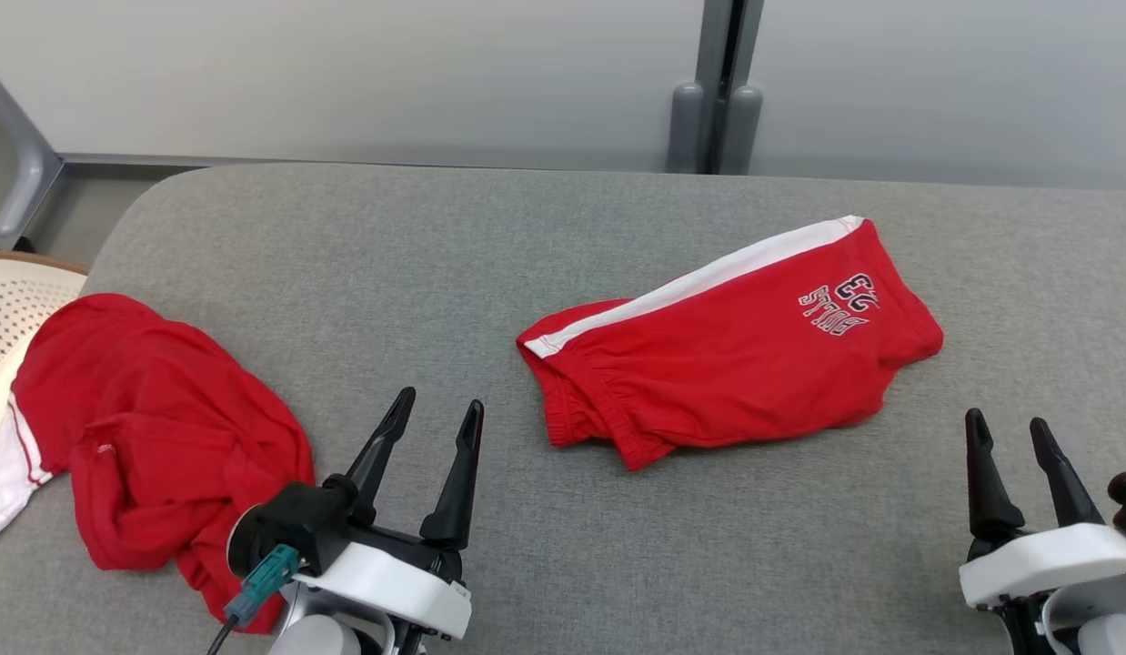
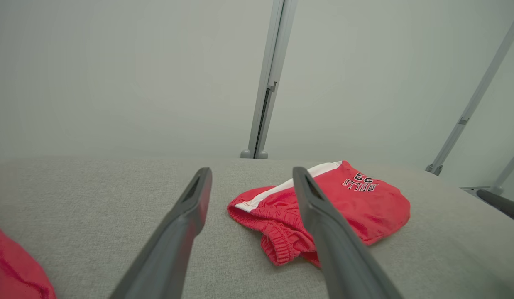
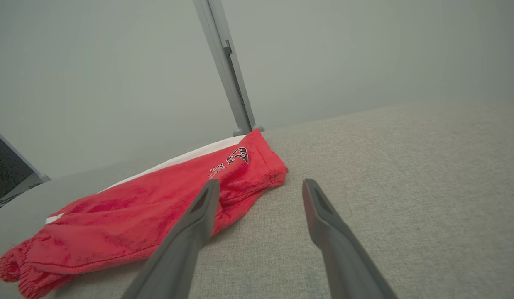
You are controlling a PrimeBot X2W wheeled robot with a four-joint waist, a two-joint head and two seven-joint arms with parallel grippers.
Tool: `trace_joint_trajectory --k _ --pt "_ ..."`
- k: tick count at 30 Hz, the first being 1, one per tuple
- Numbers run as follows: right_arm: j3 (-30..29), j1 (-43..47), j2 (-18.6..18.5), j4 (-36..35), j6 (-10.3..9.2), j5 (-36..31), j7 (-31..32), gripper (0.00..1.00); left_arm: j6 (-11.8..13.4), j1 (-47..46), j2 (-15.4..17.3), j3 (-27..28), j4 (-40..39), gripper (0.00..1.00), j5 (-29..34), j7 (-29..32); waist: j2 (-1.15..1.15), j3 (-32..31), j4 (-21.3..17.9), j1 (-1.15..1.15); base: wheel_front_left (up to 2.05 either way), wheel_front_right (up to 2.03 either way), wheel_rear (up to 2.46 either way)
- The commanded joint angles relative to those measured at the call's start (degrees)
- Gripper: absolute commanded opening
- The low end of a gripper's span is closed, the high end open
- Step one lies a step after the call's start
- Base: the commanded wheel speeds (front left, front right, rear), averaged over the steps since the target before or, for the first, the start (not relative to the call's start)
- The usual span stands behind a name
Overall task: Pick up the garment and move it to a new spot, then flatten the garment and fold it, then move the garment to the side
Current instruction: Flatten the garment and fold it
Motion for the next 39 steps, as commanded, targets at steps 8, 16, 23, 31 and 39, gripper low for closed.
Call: trace_joint_trajectory --k 8,16,23,31,39 --pt "-3.97 -5.12 -0.88 3.03 0.0 18.57 8.78 1.0 0.67 -1.95 0.21 -3.46 1.77 1.0 -3.08 -0.11 0.0 3.27 5.45 0.0 0.0 0.0 0.0" --pt "-11.6 -10.7 -1.53 9.21 0.0 28.81 19.58 1.0 1.6 -4.22 0.2 -7.61 1.28 1.0 -6.33 -0.1 0.0 6.5 10.33 0.0 0.0 0.0 0.0" --pt "-16.45 -15.43 -2.09 17.87 0.11 28.7 27.24 1.0 2.62 -5.54 0.23 -11.13 -0.61 1.0 -8.22 -0.11 0.0 8.18 13.83 0.0 0.0 0.0 0.0" --pt "-19.25 -20.54 -2.54 24.65 0.12 24.75 31.96 1.0 2.89 -6.23 0.2 -13.09 -1.45 1.0 -8.88 -0.1 0.0 9.67 16.03 0.0 0.0 0.0 0.0" --pt "-20.11 -24.2 -2.35 28.32 0.12 21.47 34.71 1.0 3.2 -6.71 0.22 -13.55 -2.07 1.0 -9.63 -0.1 0.0 10.88 17.13 0.0 0.0 0.0 0.0"
